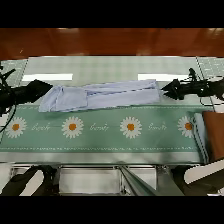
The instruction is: Fold the shirts.
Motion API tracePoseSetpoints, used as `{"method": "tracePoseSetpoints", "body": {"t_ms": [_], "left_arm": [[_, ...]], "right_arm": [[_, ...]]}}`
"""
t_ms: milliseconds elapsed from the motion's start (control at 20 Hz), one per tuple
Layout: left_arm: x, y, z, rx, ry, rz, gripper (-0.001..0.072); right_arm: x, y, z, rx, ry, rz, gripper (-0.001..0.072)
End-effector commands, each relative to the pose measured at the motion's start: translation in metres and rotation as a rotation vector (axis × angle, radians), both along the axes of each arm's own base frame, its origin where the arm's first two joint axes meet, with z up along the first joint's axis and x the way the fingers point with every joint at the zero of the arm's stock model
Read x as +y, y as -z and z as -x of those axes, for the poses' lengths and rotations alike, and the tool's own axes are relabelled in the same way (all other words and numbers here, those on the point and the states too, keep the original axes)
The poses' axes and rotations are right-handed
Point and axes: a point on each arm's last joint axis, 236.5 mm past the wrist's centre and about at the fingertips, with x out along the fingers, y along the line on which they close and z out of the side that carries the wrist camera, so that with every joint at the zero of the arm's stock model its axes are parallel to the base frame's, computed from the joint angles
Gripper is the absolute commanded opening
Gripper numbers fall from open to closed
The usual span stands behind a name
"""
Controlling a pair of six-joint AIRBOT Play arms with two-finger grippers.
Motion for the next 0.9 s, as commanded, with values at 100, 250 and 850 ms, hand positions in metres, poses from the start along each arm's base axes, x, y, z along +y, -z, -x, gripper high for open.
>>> {"method": "tracePoseSetpoints", "body": {"t_ms": [100, 250, 850], "left_arm": [[-0.012, 0.015, 0.008, 0.054, 0.043, 0.015, 0.0508], [-0.019, 0.023, 0.008, 0.076, 0.065, 0.021, 0.0508], [-0.121, 0.019, 0.009, 0.024, 0.238, 0.046, 0.0014]], "right_arm": [[0.049, 0.007, -0.01, 0.016, -0.11, -0.036, 0.0415], [0.066, 0.0, -0.017, -0.01, -0.165, -0.001, 0.0314], [0.013, -0.122, 0.017, -0.199, -0.3, 0.387, 0.0031]]}}
